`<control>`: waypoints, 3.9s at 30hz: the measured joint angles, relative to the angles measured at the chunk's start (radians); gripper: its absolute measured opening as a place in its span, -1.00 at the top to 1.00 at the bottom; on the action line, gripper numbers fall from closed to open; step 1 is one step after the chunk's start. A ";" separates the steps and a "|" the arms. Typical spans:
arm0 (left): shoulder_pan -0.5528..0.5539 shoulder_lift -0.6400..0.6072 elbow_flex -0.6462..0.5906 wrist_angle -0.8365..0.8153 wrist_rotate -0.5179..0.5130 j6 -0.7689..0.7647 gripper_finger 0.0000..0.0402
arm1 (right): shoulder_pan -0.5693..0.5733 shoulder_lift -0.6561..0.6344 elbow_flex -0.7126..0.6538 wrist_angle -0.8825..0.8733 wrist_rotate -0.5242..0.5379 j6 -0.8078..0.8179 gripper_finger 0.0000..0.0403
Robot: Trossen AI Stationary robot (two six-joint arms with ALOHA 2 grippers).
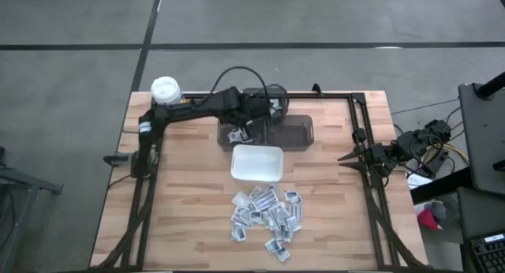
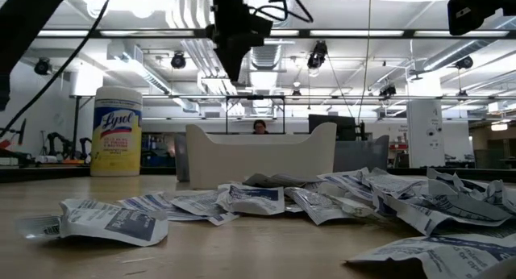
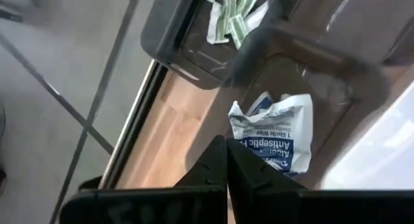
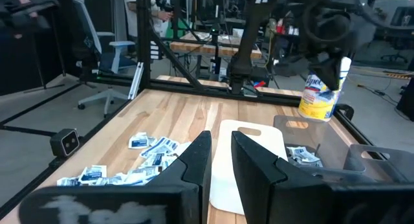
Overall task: Pick & Place First Aid Supplies
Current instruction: Put the alcohol pad into the left black bin, then adjust the white bin
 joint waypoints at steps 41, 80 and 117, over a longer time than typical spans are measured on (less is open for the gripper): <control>0.112 0.002 -0.537 0.505 0.164 0.362 1.00 | 0.000 0.000 0.000 0.001 0.000 0.004 0.71; 0.010 -0.007 -0.157 -0.043 0.434 -0.186 0.27 | 0.000 0.000 0.000 0.001 0.000 0.003 0.71; -0.360 -0.168 -0.713 0.345 0.328 -0.774 0.76 | 0.000 0.000 0.000 0.000 -0.001 0.052 0.71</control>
